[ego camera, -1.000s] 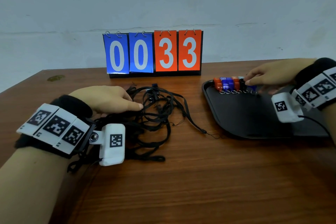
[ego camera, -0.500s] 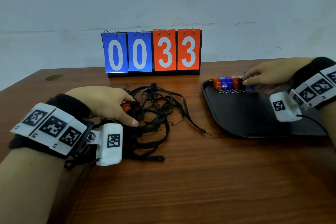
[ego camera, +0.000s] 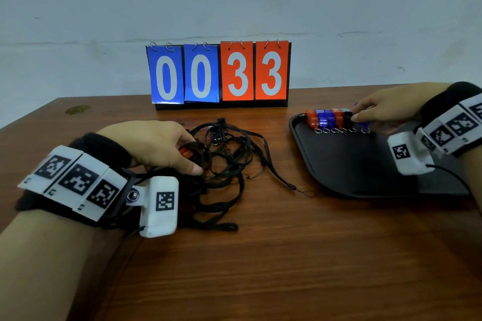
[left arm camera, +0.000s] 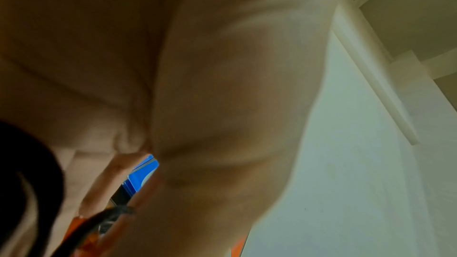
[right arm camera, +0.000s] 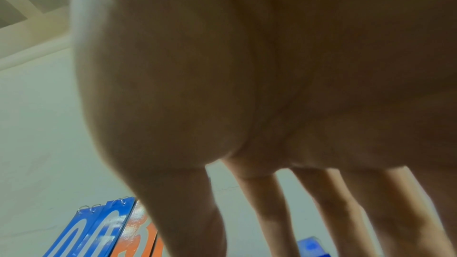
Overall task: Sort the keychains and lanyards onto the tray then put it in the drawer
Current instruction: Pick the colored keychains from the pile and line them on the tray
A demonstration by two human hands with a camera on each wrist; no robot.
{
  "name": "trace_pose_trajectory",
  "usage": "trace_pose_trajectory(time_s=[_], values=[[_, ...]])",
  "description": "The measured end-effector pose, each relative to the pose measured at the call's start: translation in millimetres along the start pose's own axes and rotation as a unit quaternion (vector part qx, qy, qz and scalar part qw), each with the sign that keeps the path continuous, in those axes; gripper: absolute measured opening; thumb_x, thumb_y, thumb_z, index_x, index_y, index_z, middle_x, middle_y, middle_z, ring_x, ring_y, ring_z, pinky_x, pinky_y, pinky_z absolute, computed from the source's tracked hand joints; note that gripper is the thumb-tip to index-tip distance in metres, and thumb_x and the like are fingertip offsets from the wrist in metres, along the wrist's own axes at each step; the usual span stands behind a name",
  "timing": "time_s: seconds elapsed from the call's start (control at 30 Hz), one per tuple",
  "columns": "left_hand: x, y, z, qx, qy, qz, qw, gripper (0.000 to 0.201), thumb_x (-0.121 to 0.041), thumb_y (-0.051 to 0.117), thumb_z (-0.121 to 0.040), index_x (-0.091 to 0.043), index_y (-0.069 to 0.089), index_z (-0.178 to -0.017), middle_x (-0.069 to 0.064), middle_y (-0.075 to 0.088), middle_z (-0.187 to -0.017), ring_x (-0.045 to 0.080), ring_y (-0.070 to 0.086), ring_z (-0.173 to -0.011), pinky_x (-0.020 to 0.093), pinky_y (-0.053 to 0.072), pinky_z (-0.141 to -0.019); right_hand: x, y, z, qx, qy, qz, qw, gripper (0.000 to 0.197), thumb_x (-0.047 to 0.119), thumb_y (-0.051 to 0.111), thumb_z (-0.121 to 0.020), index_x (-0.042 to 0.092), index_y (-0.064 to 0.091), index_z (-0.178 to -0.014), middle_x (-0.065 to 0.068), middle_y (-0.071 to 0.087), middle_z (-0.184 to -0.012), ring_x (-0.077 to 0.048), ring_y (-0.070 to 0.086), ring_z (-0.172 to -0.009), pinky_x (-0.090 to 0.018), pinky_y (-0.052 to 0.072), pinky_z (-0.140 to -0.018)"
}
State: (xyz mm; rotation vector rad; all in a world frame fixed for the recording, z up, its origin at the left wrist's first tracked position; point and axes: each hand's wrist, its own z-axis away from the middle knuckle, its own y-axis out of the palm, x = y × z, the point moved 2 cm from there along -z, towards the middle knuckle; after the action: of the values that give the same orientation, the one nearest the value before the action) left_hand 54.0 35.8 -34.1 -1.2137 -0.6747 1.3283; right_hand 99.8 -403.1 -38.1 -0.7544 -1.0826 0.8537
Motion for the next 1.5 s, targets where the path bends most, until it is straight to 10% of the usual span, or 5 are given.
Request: trace_pose_trajectory(time_s=[0.3, 0.43, 1.03, 1.27, 1.5], values=[[0.0, 4.1, -5.9, -0.025, -0.009, 0.074, 0.997, 0.026, -0.05, 0.067, -0.092, -0.034, 0.071, -0.113, -0.008, 0.077, -0.099, 0.009, 0.076, -0.079, 0.038, 0.061, -0.09, 1.3, 0.3, 0.7, 0.01, -0.003, 0.005, 1.0, 0.024, 0.035, 0.059, -0.099, 0.017, 0.068, -0.113, -0.01, 0.048, -0.064, -0.022, 0.044, -0.053, -0.028, 0.04, -0.053], [-3.4, 5.3, -7.8, -0.068, -0.022, 0.136, 0.988, 0.021, -0.034, 0.053, -0.105, -0.026, 0.066, -0.119, 0.001, 0.073, -0.093, 0.008, 0.068, -0.063, 0.016, 0.049, -0.051, 4.0, 0.3, 3.7, 0.004, 0.001, 0.02, 1.0, 0.023, 0.034, 0.058, -0.1, 0.018, 0.067, -0.114, -0.012, 0.05, -0.068, -0.024, 0.045, -0.057, -0.026, 0.04, -0.054], [-9.9, -2.2, -3.4, -0.179, 0.01, 0.224, 0.958, 0.031, -0.023, 0.042, -0.108, -0.032, 0.071, -0.101, -0.007, 0.068, -0.109, 0.013, 0.069, -0.096, 0.033, 0.056, -0.091, 12.7, 2.8, 15.5, -0.035, 0.052, 0.077, 0.995, 0.024, -0.002, 0.044, -0.096, 0.001, 0.067, -0.097, -0.001, 0.061, -0.055, -0.011, 0.054, -0.039, -0.022, 0.044, -0.041], [-19.8, -0.6, 2.2, -0.149, 0.051, 0.268, 0.951, 0.03, -0.022, 0.045, -0.108, -0.029, 0.074, -0.106, -0.008, 0.07, -0.113, 0.013, 0.07, -0.097, 0.031, 0.055, -0.091, 9.4, 5.8, 12.9, -0.087, 0.067, 0.017, 0.994, 0.015, 0.006, 0.062, -0.095, -0.002, 0.062, -0.107, -0.011, 0.06, -0.079, -0.026, 0.058, -0.072, -0.044, 0.054, -0.083], [-21.7, 0.4, 2.1, -0.143, 0.058, 0.273, 0.95, 0.029, -0.022, 0.046, -0.108, -0.028, 0.073, -0.105, -0.008, 0.069, -0.112, 0.011, 0.069, -0.095, 0.026, 0.052, -0.083, 21.1, 2.7, 26.8, -0.063, 0.059, 0.152, 0.985, 0.033, 0.024, 0.051, -0.1, -0.002, 0.069, -0.105, -0.01, 0.066, -0.071, -0.019, 0.054, -0.05, -0.021, 0.042, -0.039]])
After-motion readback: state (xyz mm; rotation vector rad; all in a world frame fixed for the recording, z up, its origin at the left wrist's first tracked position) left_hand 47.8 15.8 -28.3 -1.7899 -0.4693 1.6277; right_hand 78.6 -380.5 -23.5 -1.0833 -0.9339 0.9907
